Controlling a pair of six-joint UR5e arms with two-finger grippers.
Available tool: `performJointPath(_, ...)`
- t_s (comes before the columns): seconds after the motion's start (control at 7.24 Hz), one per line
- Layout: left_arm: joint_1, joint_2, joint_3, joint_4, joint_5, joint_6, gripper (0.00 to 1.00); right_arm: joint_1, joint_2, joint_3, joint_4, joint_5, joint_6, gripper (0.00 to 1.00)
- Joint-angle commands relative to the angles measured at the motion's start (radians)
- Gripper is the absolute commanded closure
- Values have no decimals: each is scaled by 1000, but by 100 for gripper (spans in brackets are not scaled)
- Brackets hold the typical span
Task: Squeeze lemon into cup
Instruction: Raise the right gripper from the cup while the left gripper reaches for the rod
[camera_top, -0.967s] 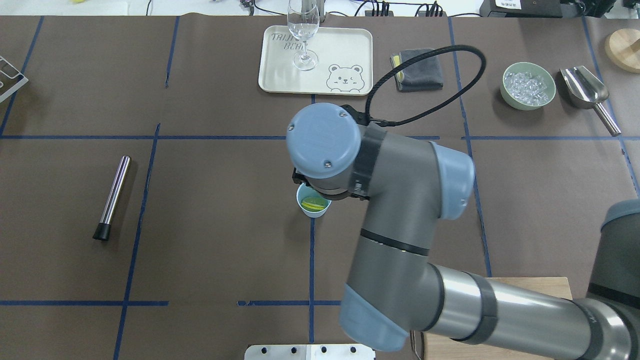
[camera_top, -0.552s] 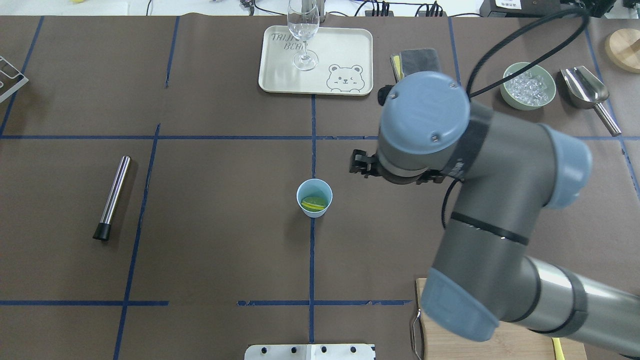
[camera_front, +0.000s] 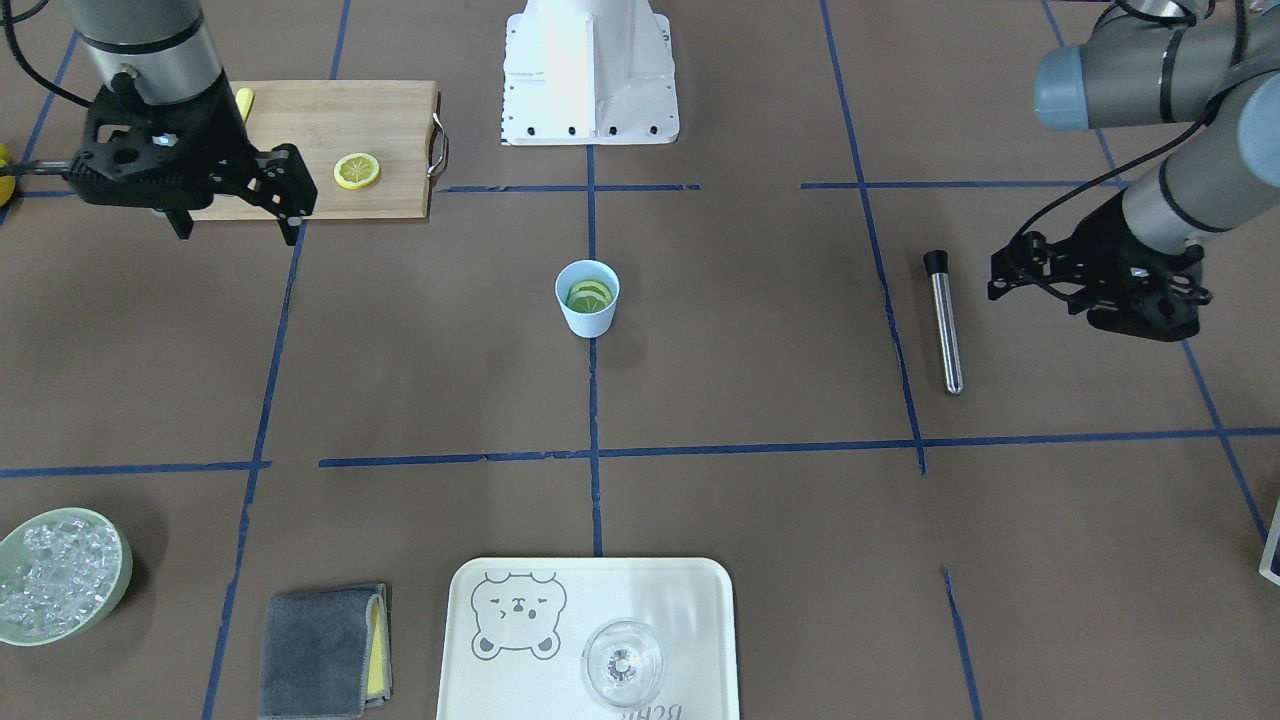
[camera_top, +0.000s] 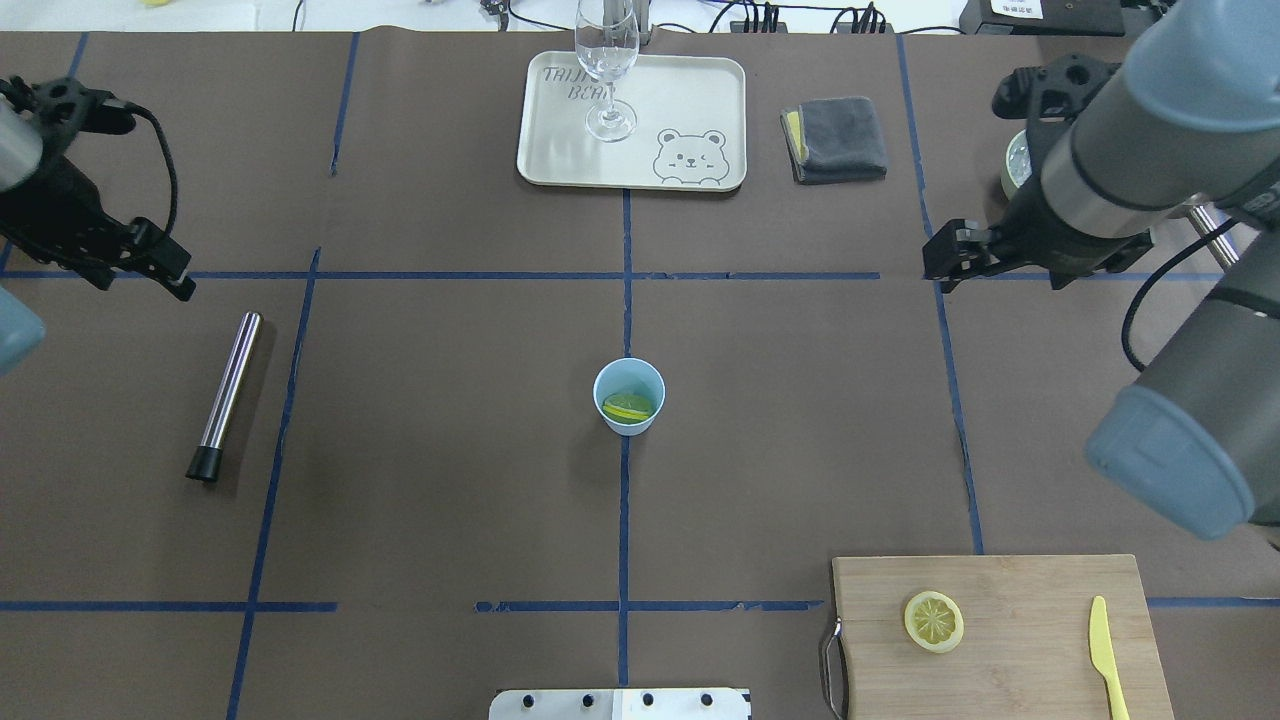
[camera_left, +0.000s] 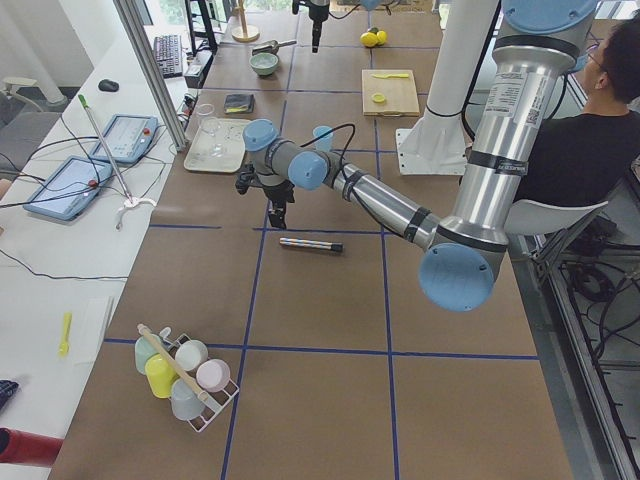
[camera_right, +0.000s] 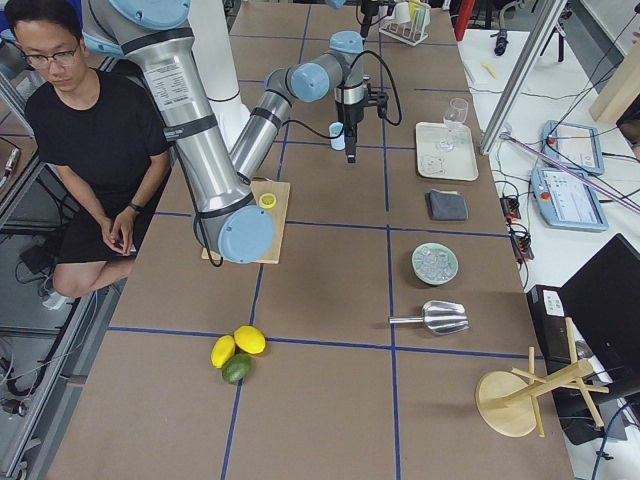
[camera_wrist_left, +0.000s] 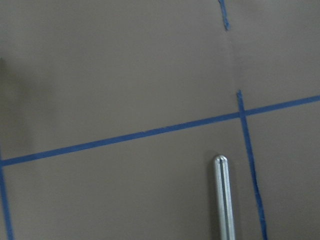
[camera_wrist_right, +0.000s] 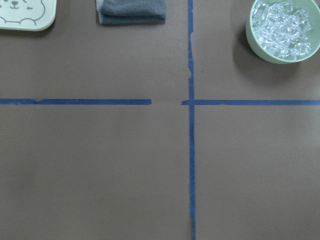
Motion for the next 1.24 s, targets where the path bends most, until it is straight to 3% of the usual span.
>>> performJointPath(0.0,73,-15,56,-1,-8,-20,0,150,-97,6,3,133,-215,0)
performJointPath(0.14,96,-18,87,-3,-6,-22,0,201,-113,6,8,160,-289,0)
performJointPath(0.55,152,-24,269,-234,-2,-84,0,238,-119,7,8,173,-302,0)
performJointPath(1.1,152,-15,265,-244,1,-91,0,245,-117,6,8,171,-302,0)
